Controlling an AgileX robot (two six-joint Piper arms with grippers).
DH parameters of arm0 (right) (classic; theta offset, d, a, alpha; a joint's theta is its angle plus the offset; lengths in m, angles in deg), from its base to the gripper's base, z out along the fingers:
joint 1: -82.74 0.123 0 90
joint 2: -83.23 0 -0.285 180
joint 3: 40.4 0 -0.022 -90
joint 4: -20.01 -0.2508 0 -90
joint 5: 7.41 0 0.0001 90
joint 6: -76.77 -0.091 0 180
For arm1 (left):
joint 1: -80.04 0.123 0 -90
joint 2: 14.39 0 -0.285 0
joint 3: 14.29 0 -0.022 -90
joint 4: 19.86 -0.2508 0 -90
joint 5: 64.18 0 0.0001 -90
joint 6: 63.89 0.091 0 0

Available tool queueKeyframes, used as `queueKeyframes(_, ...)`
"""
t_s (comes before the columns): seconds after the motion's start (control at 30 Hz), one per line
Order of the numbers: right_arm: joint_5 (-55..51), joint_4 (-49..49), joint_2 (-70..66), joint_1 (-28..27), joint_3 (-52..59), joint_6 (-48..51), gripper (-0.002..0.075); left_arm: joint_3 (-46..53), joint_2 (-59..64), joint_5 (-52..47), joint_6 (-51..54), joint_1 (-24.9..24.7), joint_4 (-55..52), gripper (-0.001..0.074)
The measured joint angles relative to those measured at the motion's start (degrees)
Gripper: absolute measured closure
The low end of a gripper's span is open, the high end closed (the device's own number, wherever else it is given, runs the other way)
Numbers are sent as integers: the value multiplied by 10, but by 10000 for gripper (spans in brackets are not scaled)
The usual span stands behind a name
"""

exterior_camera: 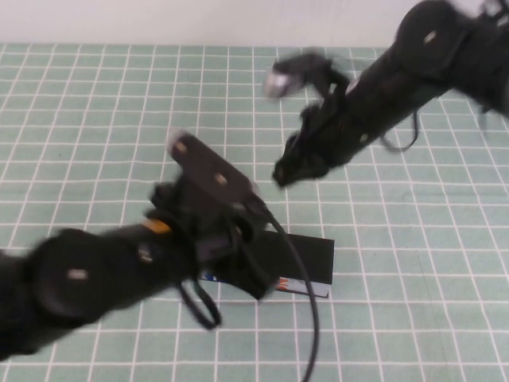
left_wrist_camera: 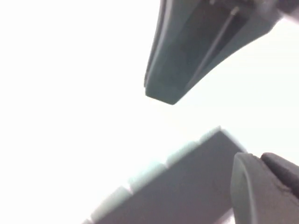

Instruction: Return glasses to glasses case

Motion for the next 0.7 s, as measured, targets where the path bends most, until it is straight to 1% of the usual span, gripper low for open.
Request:
queueKeyframes(0.13,54,50,64,0,0,-23,737,0,-86,-14,9,29,0,737)
queueKeyframes(0.23,81,103,117,0,0,-58,737,0,-146,-45,11,80,-1,737)
queueKeyframes(0.43,115,225,240,-2,19,-127,737,0,-251,-164,3,239,-11,737)
queueKeyframes(0.5,129,264,291,-2,49,-157,737,0,-282,-213,-18,296,-21,737)
queueKeyframes(0.6,161,311,368,-2,117,-200,737,0,-322,-263,-66,359,-35,737)
queueKeyframes(0.63,173,321,393,-2,140,-210,737,0,-331,-274,-79,371,-44,737)
queueKeyframes(0.7,206,342,457,-2,203,-236,737,0,-350,-304,-112,382,-79,737)
